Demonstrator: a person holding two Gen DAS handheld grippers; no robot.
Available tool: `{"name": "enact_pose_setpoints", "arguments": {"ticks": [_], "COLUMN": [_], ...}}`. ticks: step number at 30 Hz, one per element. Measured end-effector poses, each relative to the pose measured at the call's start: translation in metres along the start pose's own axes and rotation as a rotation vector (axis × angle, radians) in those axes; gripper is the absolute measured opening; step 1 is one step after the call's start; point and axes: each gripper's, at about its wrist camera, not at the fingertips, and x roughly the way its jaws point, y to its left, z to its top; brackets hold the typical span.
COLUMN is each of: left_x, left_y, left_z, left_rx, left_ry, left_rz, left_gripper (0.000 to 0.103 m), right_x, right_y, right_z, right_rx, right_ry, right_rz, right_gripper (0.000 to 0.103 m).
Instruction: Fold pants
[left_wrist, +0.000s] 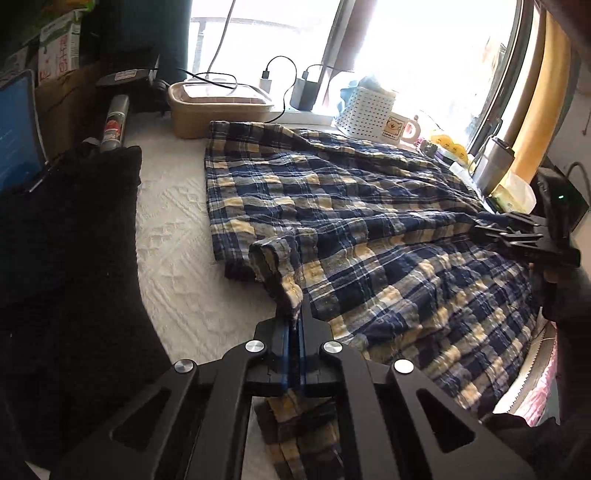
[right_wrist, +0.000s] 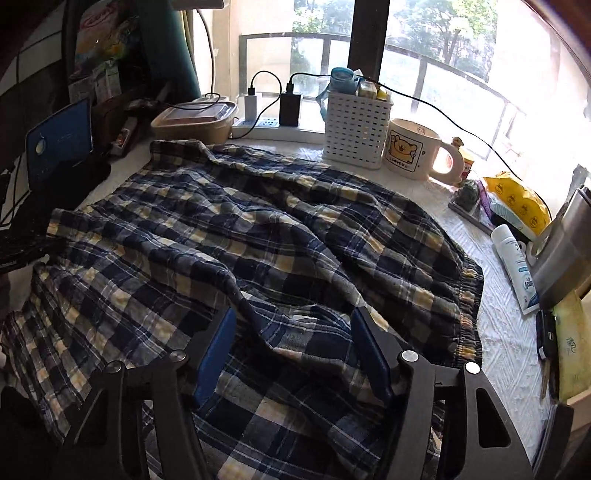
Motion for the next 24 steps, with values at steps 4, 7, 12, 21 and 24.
{"name": "enact_pose_setpoints", "arguments": {"ticks": [4, 7, 12, 21, 24], "left_x": [-0.013, -0.011, -0.009, -0.031, -0.02], "left_y": [-0.005, 0.005, 0.019, 0.031, 0.041], "left_z": [-0.007, -0.015, -0.022, 0.024, 0.052], "left_rx": [0.01, 0.006, -0.015, -0.006, -0.011], "left_ry": [0.018, 0.062, 0.096, -0.059, -0.11], "left_rz": [-0.025, 0.022, 0.067, 0.094, 0.06], "left_gripper": [0.002, 0.002, 0.001, 0.056, 0.069], "right_x": [0.009, 0.009, 0.002, -0.053, -0.069], "right_y": [0.009, 0.016, 0.015, -0.015, -0.047], "right_z": [-0.01, -0.02, -0.026, -0.021, -0.012], "right_rx": [-0.042, -0.058, -0.017, 0.074, 0.122], "right_ry": [0.059, 0.084, 0.09, -0.011, -0.078], "right_rz": [0.029, 0.057, 0.1, 0.124, 0.034], "right_gripper": [0.027, 0.019, 0.019, 0.022, 0.093]}}
